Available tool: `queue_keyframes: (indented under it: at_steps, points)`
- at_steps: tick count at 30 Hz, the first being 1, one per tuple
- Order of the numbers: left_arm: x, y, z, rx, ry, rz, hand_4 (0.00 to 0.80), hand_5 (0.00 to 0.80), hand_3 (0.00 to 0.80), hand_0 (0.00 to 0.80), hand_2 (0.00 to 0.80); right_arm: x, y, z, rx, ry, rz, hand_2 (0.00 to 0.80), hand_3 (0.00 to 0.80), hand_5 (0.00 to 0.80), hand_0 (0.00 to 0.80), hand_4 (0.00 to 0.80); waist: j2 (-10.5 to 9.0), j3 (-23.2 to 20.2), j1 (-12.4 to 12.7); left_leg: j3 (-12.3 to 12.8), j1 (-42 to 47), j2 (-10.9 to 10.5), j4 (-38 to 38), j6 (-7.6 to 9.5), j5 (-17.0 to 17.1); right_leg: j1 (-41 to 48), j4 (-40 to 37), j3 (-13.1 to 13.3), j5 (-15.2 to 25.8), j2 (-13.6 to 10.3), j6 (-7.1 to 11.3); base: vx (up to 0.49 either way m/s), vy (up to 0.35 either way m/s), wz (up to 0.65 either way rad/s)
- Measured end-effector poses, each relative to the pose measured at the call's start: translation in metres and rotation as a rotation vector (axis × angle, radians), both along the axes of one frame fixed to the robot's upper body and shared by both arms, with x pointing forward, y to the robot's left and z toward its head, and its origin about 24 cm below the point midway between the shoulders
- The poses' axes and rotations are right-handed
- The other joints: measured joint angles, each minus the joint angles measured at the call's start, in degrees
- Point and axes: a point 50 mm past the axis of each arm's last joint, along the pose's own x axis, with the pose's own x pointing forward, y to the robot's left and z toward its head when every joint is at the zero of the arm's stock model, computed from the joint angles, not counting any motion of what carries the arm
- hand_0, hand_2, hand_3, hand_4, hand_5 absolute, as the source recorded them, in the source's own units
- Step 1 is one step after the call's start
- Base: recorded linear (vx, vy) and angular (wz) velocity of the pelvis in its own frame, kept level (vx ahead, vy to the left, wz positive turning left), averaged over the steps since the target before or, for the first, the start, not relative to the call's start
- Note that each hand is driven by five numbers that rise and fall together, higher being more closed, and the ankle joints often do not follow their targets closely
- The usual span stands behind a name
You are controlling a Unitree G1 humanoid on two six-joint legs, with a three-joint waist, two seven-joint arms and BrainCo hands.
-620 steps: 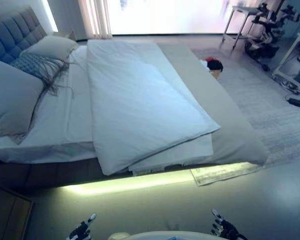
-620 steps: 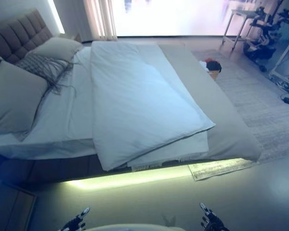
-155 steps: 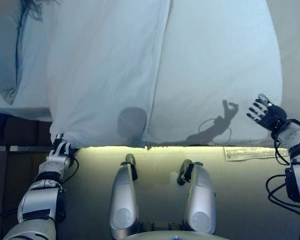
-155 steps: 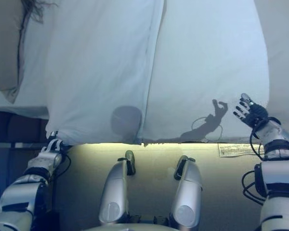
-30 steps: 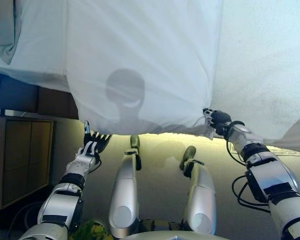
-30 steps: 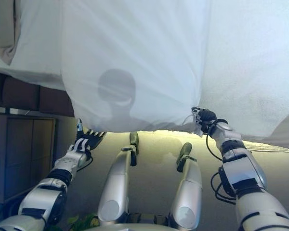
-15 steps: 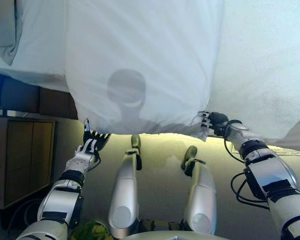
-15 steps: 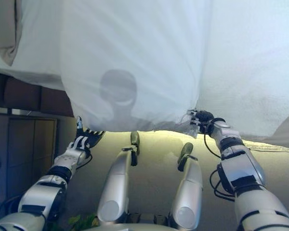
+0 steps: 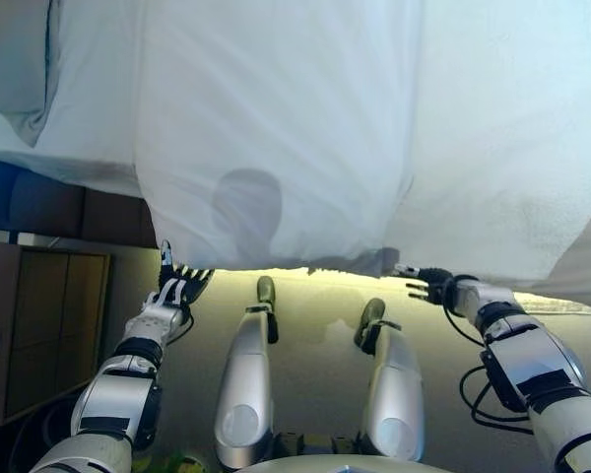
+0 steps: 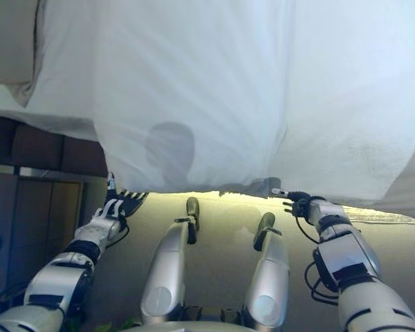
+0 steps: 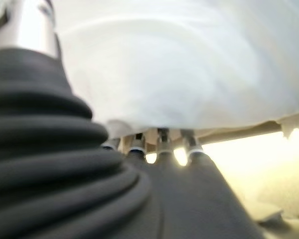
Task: Make the bed neatly
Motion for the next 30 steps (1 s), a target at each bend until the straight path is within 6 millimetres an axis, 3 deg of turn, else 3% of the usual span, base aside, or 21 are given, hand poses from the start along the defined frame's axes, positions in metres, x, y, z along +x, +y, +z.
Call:
queue_keyframes:
  at_steps: [4,10,15,18,22,24,27,30]
  points:
    - [-0.020,0.009,-0.019,-0.004,0.082,0.023,0.000,0.000,0.000,0.000,0.000,-0.015,-0.012,-0.011,0.011,0.035,-0.031,0.000,0.000,0.000,0.000,0.000,-0.04,-0.56,0.04,0.66,4.32,0.05,-2.12,-0.33,-0.10,4.38,-2.33,-0.71,0.19,-0.02,0.13,0.086,-0.050,-0.02]
    - [-0.058,0.019,-0.047,0.003,0.201,0.046,0.000,0.000,0.000,0.000,0.000,-0.035,-0.021,-0.026,0.010,0.082,-0.053,0.000,0.000,0.000,0.000,0.000,-0.64,-5.20,0.76,0.50,8.27,-0.38,-4.26,-0.90,-0.08,10.09,-5.79,-3.25,0.38,-0.03,1.04,-0.002,-0.038,0.10]
    - [-0.073,0.020,-0.059,0.012,0.313,0.048,0.000,0.000,0.000,0.000,0.000,-0.039,-0.021,-0.029,0.018,0.085,-0.060,0.000,0.000,0.000,0.000,0.000,-0.92,-6.47,2.50,-0.85,9.96,-0.91,-4.17,-0.79,-0.60,12.86,-5.64,-4.59,-0.96,-0.55,0.91,0.036,-0.060,0.15]
    - [-0.093,0.023,-0.071,-0.020,0.455,0.089,0.000,0.000,0.000,0.000,0.000,-0.038,-0.021,-0.029,0.012,0.071,-0.057,0.000,0.000,0.000,0.000,0.000,-1.42,-7.24,3.46,-1.17,10.04,-0.69,-3.75,-0.78,-1.28,13.15,-3.92,-4.70,-2.26,-0.83,1.18,0.094,-0.053,0.15]
    - [-0.135,0.030,-0.089,-0.068,0.644,0.136,0.000,0.000,0.000,0.000,0.000,-0.036,-0.019,-0.028,0.012,0.060,-0.046,0.000,0.000,0.000,0.000,0.000,-1.65,-7.52,4.95,-0.90,10.09,0.15,-3.72,-0.75,-1.19,13.35,-3.68,-5.07,-2.51,-0.40,0.57,0.022,-0.038,0.06]
    - [-0.144,0.030,-0.093,-0.062,0.661,0.125,0.000,0.000,0.000,0.000,0.000,-0.036,-0.017,-0.029,0.012,0.064,-0.038,0.000,0.000,0.000,0.000,0.000,-1.70,-7.55,5.11,-0.76,10.05,0.51,-3.60,-0.60,-0.58,14.05,-3.66,-6.00,-2.71,-0.42,0.52,-0.050,-0.012,0.20]
    - [-0.126,0.029,-0.084,-0.070,0.461,0.096,0.000,0.000,0.000,0.000,0.000,-0.031,-0.012,-0.027,0.011,0.044,-0.011,0.000,0.000,0.000,0.000,0.000,-1.87,-7.57,5.24,-0.66,9.85,0.35,-3.36,-0.61,-0.59,14.06,-3.34,-6.16,-3.02,-0.77,0.62,-0.006,-0.007,0.10]
    - [-0.082,0.020,-0.054,-0.054,0.142,0.029,0.000,0.000,0.000,0.000,0.000,-0.031,-0.008,-0.028,0.013,0.042,-0.008,0.000,0.000,0.000,0.000,0.000,-1.91,-7.54,5.13,-0.69,9.68,0.26,-3.13,-0.62,-0.59,13.90,-3.07,-6.13,-3.05,-0.88,0.67,-0.022,0.012,0.00]
